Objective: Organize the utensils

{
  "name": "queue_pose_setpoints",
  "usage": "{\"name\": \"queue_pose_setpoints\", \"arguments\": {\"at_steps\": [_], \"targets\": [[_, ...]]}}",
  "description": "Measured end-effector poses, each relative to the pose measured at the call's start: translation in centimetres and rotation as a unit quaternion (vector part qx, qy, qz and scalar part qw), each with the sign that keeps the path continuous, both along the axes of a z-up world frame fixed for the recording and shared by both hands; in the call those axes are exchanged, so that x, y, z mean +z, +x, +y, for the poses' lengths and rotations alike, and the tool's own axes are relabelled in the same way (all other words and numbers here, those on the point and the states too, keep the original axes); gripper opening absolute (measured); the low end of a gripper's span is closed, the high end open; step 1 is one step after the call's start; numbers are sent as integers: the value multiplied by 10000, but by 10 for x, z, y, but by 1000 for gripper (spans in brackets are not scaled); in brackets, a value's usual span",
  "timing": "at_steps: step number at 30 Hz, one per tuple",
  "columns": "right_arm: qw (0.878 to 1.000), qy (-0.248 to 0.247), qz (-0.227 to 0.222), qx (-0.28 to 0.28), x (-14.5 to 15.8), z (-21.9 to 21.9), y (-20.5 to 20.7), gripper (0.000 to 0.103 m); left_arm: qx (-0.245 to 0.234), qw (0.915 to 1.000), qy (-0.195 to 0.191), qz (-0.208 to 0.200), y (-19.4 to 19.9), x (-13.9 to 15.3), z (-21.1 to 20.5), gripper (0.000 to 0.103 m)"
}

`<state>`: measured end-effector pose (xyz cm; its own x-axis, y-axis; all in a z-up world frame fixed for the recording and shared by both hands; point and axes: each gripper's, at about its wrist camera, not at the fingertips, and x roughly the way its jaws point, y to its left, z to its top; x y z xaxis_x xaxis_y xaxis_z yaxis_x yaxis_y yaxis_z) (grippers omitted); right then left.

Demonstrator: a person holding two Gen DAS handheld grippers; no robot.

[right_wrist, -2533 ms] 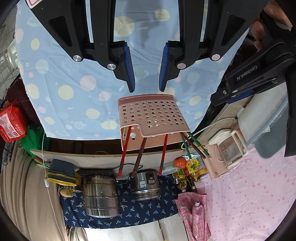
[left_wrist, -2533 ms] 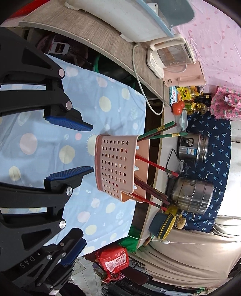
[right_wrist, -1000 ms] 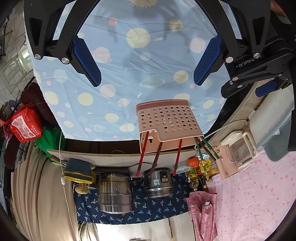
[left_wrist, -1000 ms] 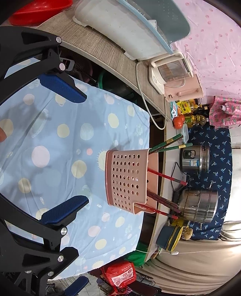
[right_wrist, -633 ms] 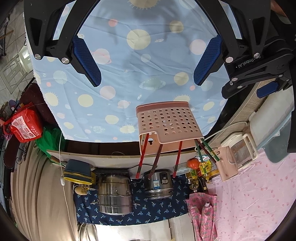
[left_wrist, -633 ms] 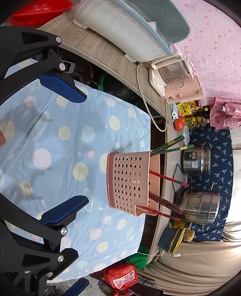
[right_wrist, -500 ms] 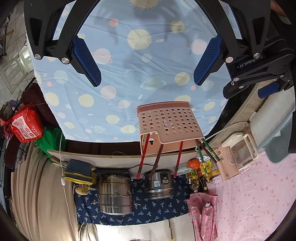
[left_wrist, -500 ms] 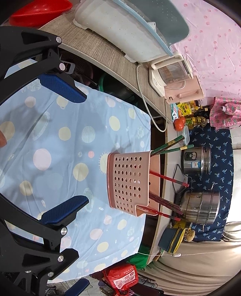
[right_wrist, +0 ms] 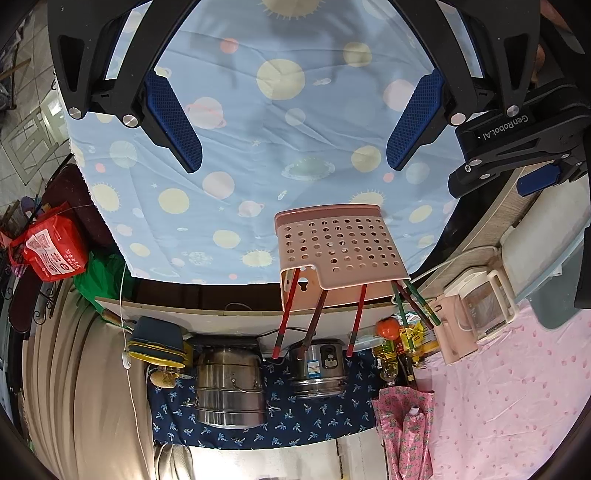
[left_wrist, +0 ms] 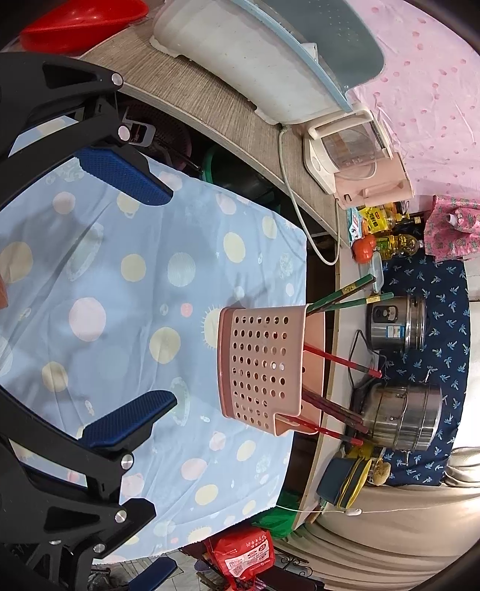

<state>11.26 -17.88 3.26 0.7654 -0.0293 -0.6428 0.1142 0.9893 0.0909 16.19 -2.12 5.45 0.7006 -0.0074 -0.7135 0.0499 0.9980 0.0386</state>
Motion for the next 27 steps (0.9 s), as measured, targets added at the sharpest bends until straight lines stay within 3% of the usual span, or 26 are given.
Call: {"name": "queue_pose_setpoints", "arguments": {"at_steps": [27], "targets": [[10000, -13, 53, -6, -4, -1, -2, 97, -97, 9999, 68, 32, -2, -4, -4, 96]]}}
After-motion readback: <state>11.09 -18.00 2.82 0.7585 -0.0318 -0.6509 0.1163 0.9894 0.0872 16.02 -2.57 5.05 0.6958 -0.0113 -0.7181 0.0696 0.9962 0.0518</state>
